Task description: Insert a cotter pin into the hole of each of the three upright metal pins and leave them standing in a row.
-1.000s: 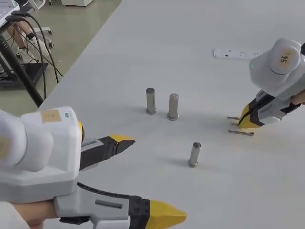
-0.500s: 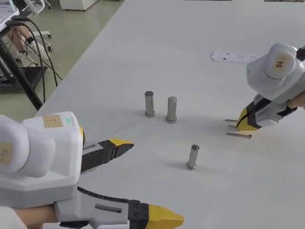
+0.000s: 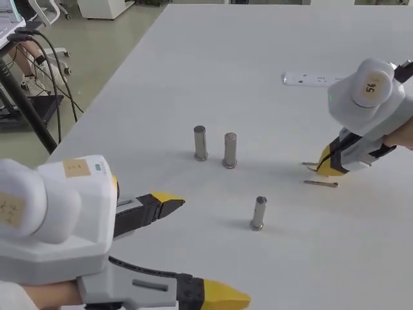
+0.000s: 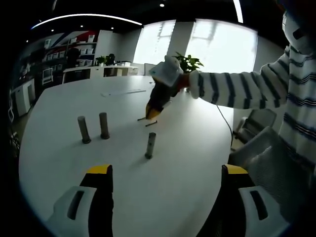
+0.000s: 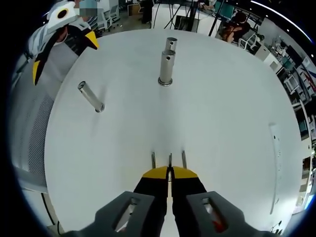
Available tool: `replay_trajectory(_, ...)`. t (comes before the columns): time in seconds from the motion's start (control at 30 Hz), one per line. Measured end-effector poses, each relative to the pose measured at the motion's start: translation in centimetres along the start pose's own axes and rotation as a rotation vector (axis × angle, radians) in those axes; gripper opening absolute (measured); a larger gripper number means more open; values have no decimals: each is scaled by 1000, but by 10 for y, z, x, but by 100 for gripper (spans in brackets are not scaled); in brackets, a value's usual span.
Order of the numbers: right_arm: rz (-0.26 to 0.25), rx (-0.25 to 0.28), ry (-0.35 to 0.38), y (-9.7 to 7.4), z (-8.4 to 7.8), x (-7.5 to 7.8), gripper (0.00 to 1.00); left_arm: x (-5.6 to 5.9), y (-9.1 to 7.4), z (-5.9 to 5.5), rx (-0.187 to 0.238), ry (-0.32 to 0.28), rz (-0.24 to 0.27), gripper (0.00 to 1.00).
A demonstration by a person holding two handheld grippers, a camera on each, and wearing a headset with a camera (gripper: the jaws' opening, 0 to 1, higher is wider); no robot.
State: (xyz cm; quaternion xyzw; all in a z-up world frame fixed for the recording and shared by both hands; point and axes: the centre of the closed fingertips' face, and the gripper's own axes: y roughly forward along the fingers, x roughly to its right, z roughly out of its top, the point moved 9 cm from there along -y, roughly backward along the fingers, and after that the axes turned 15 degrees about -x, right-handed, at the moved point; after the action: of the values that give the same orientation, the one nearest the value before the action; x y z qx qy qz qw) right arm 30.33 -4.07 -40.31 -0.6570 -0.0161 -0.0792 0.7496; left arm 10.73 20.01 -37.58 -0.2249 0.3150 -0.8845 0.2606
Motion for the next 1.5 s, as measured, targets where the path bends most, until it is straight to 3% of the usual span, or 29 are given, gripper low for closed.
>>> replay_trajectory(0.1,-23,6,-5,-6,-1,-3,0,0,1,0,-15,5,5,89)
replay_trajectory(0.23,-54,61,16,-14,-3,0,0,1,0,1,-8,2,7,88)
replay_trajectory(0.3,-102,99,29,-23,-2,-1,0,2,0,1,-8,3,7,87)
replay_trajectory(0.37,-127,114,37,-27,-4,5,0,2,1,2,-8,5,8,87)
replay_trajectory(0.5,-171,155,45,-41,-5,2,0,0,0,5,1,3,20,87)
replay_trajectory(0.67,-217,215,67,-56,-5,-11,0,-4,-2,10,15,0,28,83)
replay_trajectory(1.23,-342,319,102,-85,-1,-55,0,-10,0,26,57,-32,29,76)
replay_trajectory(1.5,-356,358,104,-87,4,-73,0,-6,4,37,68,-38,7,71)
